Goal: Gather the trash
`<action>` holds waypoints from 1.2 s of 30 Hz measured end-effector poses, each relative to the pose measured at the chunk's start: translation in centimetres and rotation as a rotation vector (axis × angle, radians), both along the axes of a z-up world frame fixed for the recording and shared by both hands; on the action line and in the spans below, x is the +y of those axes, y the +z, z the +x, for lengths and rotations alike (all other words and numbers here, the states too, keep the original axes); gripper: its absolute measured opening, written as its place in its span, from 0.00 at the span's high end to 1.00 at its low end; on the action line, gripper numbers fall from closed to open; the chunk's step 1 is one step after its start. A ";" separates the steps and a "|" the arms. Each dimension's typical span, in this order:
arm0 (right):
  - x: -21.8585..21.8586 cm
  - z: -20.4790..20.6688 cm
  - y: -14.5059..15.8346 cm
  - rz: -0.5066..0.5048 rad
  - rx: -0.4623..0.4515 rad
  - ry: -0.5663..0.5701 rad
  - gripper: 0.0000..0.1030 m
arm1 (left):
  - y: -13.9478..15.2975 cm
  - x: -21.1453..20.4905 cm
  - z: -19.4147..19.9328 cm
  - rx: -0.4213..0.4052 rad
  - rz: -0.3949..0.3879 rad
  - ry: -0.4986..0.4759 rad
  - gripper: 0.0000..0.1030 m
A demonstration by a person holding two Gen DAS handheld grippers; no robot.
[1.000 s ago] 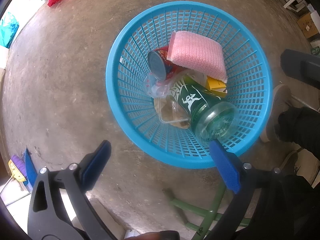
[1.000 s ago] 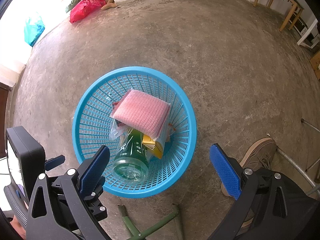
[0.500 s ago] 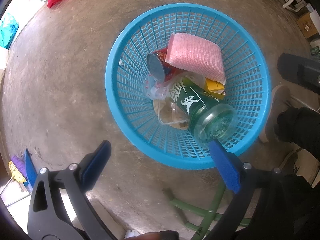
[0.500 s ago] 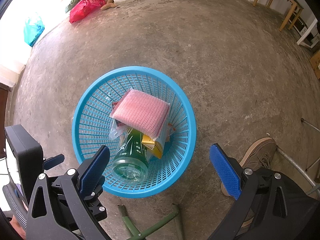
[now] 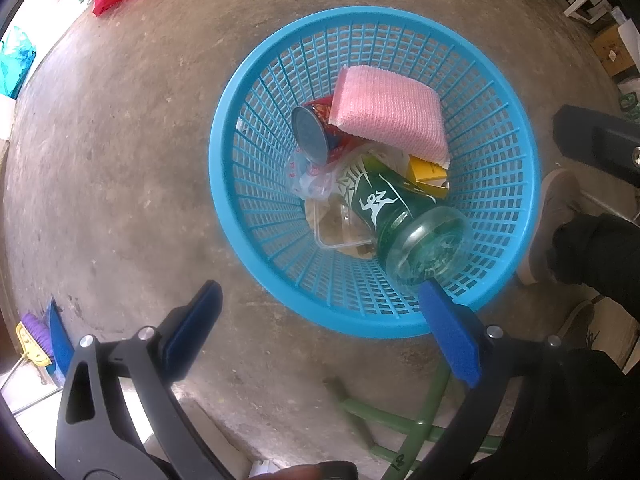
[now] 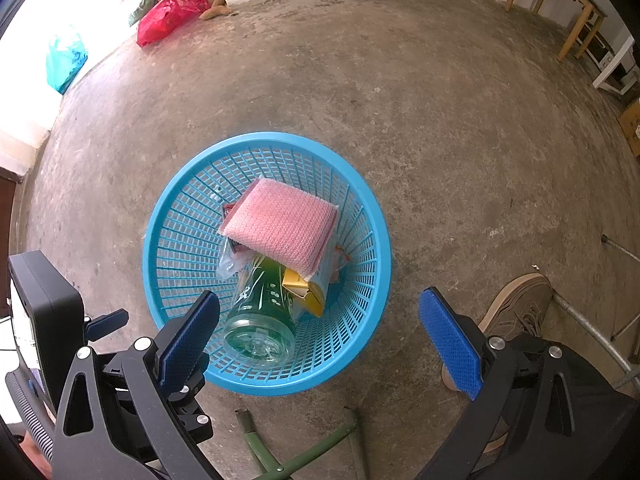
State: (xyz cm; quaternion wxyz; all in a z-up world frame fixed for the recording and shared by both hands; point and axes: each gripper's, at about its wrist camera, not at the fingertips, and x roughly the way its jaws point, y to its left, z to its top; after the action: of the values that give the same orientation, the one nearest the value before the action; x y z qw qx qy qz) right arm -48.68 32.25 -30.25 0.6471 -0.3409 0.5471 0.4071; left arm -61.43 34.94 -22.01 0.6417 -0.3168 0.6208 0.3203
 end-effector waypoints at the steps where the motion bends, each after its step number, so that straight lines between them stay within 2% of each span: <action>1: 0.0 0.0 0.0 0.000 -0.001 0.000 0.05 | 0.0 0.0 0.0 0.000 -0.001 0.000 0.08; 36: 0.1 0.0 0.0 -0.001 0.000 -0.001 0.05 | -0.3 -0.2 -0.1 -0.001 -0.007 0.002 0.08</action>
State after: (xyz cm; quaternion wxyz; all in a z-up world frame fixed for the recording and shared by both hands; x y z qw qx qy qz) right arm -48.66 32.33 -30.21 0.6470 -0.3409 0.5475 0.4068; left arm -61.56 34.76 -22.35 0.6406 -0.3198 0.6213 0.3185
